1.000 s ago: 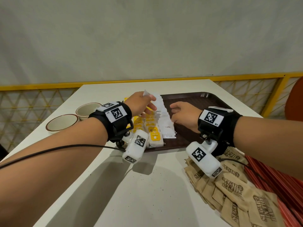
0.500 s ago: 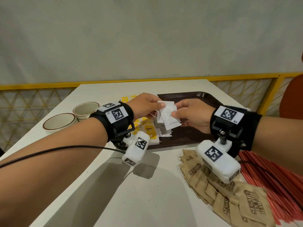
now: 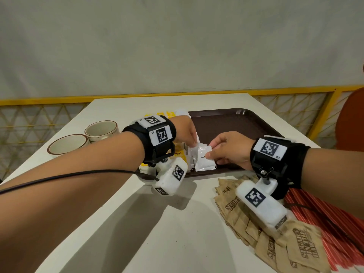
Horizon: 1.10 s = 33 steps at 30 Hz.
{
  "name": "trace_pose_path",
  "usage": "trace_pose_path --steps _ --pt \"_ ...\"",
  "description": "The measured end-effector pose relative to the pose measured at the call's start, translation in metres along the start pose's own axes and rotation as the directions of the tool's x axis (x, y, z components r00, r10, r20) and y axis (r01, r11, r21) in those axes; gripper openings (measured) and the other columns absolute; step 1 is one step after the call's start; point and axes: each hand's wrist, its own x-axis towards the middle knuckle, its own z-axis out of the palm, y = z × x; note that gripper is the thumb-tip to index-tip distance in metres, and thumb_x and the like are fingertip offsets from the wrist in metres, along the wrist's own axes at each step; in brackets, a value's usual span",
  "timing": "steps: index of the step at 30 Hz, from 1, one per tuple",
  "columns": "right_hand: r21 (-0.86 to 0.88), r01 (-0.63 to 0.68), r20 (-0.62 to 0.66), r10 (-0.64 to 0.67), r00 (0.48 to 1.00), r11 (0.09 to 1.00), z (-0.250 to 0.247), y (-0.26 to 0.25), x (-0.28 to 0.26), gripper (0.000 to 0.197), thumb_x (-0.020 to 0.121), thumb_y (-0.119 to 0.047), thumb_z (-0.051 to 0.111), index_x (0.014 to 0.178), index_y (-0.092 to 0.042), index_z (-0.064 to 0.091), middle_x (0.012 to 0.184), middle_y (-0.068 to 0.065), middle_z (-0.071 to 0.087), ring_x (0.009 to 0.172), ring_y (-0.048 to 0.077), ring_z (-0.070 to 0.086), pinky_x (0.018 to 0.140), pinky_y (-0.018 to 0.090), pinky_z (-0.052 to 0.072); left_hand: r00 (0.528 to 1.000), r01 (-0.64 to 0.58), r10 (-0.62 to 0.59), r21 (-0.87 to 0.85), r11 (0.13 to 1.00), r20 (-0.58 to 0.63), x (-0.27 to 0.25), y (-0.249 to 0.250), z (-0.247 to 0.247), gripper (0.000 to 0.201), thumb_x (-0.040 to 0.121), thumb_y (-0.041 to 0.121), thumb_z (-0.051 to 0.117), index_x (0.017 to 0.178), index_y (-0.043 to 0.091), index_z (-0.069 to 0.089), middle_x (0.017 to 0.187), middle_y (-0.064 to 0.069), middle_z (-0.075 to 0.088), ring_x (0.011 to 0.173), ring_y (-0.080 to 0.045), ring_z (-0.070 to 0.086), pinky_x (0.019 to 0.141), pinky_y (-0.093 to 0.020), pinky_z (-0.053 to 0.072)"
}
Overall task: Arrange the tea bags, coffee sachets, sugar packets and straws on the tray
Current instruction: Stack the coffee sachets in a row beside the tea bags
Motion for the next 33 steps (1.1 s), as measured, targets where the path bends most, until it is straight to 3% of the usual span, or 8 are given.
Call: trace_pose_path --steps 5,10,18,21,25,29,31,33 --pt "-0.040 -0.013 0.029 0.014 0.999 0.999 0.005 0.002 0.005 0.033 0.069 0.001 0.081 0.090 -0.006 0.057 0.086 0.019 0.065 0.075 0.027 0.064 0.085 0.045 0.056 0.999 0.043 -0.043 0.025 0.999 -0.009 0.004 -0.004 -0.002 0.017 0.078 0.028 0.076 0.088 0.014 0.075 0.085 0.004 0.069 0.084 -0.011 0.061 0.077 -0.026 0.048" --pt "-0.152 0.012 0.033 -0.007 0.999 0.988 0.009 -0.002 0.005 0.050 0.065 -0.006 0.086 0.104 -0.006 0.054 0.089 0.013 0.062 0.070 0.021 0.062 0.076 0.038 0.059 0.995 0.068 -0.065 0.036 0.997 -0.072 0.010 -0.014 -0.004 0.005 0.078 0.023 0.074 0.080 0.019 0.074 0.083 0.006 0.068 0.085 -0.011 0.062 0.075 -0.024 0.048" --pt "-0.304 0.051 0.049 -0.038 0.998 0.951 0.009 -0.012 0.008 0.045 0.070 -0.009 0.083 0.105 -0.009 0.055 0.085 0.003 0.058 0.071 0.014 0.058 0.068 0.029 0.057 0.988 0.130 -0.126 0.044 0.991 -0.085 0.015 -0.019 0.002 0.018 0.079 0.023 0.074 0.093 0.010 0.075 0.096 -0.002 0.072 0.092 -0.018 0.066 0.085 -0.033 0.055" --pt "-0.312 0.065 0.059 -0.049 0.997 0.948 0.007 -0.014 0.010 0.045 0.067 -0.008 0.084 0.103 -0.010 0.056 0.084 0.004 0.060 0.071 0.017 0.059 0.067 0.029 0.057 0.986 0.142 -0.137 0.048 0.989 -0.093 0.015 -0.020 0.004 0.020 0.080 0.023 0.074 0.092 0.008 0.074 0.097 -0.005 0.072 0.092 -0.021 0.066 0.084 -0.035 0.055" --pt "-0.303 0.088 0.068 -0.071 0.995 0.949 0.008 -0.014 0.011 0.047 0.064 -0.006 0.085 0.101 -0.010 0.057 0.082 0.004 0.062 0.074 0.020 0.062 0.076 0.037 0.058 0.986 0.137 -0.131 0.051 0.989 -0.099 0.015 -0.021 0.005 0.020 0.081 0.022 0.071 0.093 0.006 0.074 0.097 -0.007 0.072 0.094 -0.023 0.066 0.084 -0.036 0.055" --pt "-0.236 0.084 0.032 -0.079 0.996 0.968 0.008 -0.014 0.012 0.045 0.069 -0.006 0.082 0.107 -0.007 0.057 0.084 0.005 0.061 0.066 0.015 0.059 0.062 0.027 0.054 0.978 0.126 -0.127 -0.017 0.992 -0.164 0.007 -0.021 -0.003 0.016 0.084 0.017 0.067 0.095 0.008 0.073 0.099 -0.003 0.070 0.092 -0.019 0.063 0.078 -0.030 0.052" --pt "-0.178 0.077 0.003 -0.078 0.997 0.981 0.006 -0.014 0.013 0.049 0.073 -0.003 0.078 0.117 -0.003 0.055 0.091 0.006 0.059 0.072 0.015 0.059 0.061 0.024 0.052 0.966 0.108 -0.123 -0.075 0.991 -0.228 -0.001 -0.024 -0.008 0.012 0.088 0.013 0.061 0.094 0.011 0.071 0.093 0.001 0.063 0.086 -0.016 0.056 0.074 -0.026 0.044" --pt "-0.133 0.055 0.003 -0.055 0.998 0.990 0.005 -0.012 0.013 0.057 0.074 0.002 0.076 0.126 -0.002 0.051 0.107 0.010 0.058 0.090 0.020 0.062 0.070 0.026 0.054 0.947 0.097 -0.141 -0.162 0.982 -0.287 -0.009 -0.030 -0.011 0.014 0.090 0.010 0.057 0.093 0.018 0.068 0.084 0.005 0.054 0.081 -0.014 0.051 0.072 -0.025 0.040"
